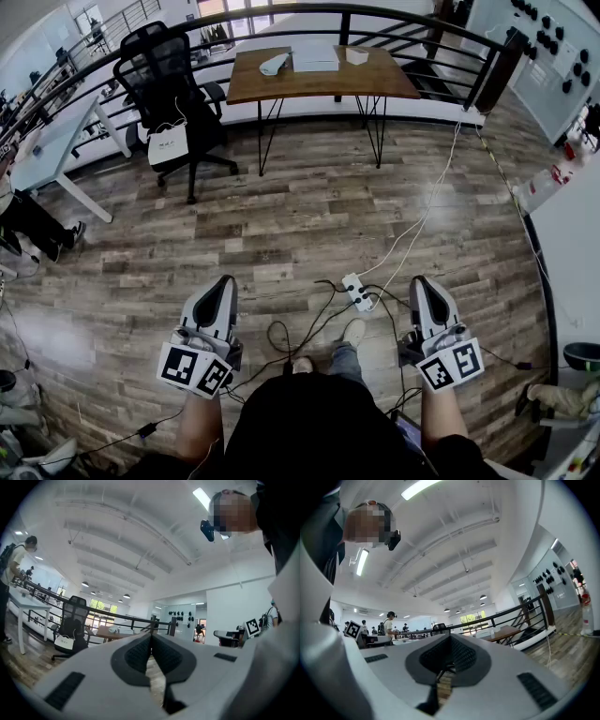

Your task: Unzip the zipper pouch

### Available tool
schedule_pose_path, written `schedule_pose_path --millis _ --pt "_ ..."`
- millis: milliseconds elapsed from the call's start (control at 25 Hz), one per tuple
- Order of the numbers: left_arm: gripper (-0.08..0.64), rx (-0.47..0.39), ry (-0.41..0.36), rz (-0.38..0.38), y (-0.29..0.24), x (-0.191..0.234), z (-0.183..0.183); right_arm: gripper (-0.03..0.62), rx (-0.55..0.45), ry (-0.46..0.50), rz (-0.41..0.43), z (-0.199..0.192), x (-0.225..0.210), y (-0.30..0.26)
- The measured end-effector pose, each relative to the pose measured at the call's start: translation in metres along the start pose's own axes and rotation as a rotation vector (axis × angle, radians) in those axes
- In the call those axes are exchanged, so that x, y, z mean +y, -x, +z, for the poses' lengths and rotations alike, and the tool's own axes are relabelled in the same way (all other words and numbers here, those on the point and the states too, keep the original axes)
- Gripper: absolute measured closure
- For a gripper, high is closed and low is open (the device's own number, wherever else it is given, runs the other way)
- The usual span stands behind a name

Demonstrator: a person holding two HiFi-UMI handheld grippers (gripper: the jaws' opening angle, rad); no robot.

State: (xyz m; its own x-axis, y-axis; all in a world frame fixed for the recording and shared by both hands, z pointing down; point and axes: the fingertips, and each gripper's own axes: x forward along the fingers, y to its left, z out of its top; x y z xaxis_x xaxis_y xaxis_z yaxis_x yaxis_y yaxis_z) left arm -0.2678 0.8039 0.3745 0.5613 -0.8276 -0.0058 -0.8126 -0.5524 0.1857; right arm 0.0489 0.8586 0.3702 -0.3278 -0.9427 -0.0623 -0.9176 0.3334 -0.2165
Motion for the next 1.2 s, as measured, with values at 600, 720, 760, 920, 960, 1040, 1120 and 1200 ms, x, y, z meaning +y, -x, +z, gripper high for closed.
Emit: schedule_pose_path --millis 600,720,760,920,960,1040,1120,1200 --pt "0.545 0.006 0.027 0.021 -0.055 -0.011 -0.006 0.598 0.024 0.016 0.022 0.006 -0.052 -0.029" --pt "0.543 -0.003 0.04 0.017 -0.078 -0.015 -0.001 0.597 0.008 0.018 0.027 0.014 -0.074 -0.043" --pt "0.538 -0.008 0.043 0.016 -0.086 -0.016 0.001 0.595 -0.003 0.021 0.027 0.017 -0.08 -0.048" --pt "0.326 -0.026 0.042 0.031 -0.115 -0.021 0.006 0.454 -0.031 0.057 0.049 0.026 -0.1 -0.066" --pt "0.317 -0.03 0.04 0.04 -0.12 -0.021 0.008 0.41 -0.039 0.069 0.05 0.029 -0.104 -0.071" --pt "0.285 -0.042 0.035 0.066 -0.13 -0.019 0.011 0.311 -0.053 0.084 0.04 0.033 -0.113 -0.08" --pt "0.264 -0.053 0.032 0.101 -0.136 -0.014 0.013 0.226 -0.064 0.09 0.028 0.037 -0.122 -0.088" --pt "0.261 -0.058 0.037 0.129 -0.143 -0.009 0.013 0.216 -0.071 0.088 0.033 0.041 -0.129 -0.095"
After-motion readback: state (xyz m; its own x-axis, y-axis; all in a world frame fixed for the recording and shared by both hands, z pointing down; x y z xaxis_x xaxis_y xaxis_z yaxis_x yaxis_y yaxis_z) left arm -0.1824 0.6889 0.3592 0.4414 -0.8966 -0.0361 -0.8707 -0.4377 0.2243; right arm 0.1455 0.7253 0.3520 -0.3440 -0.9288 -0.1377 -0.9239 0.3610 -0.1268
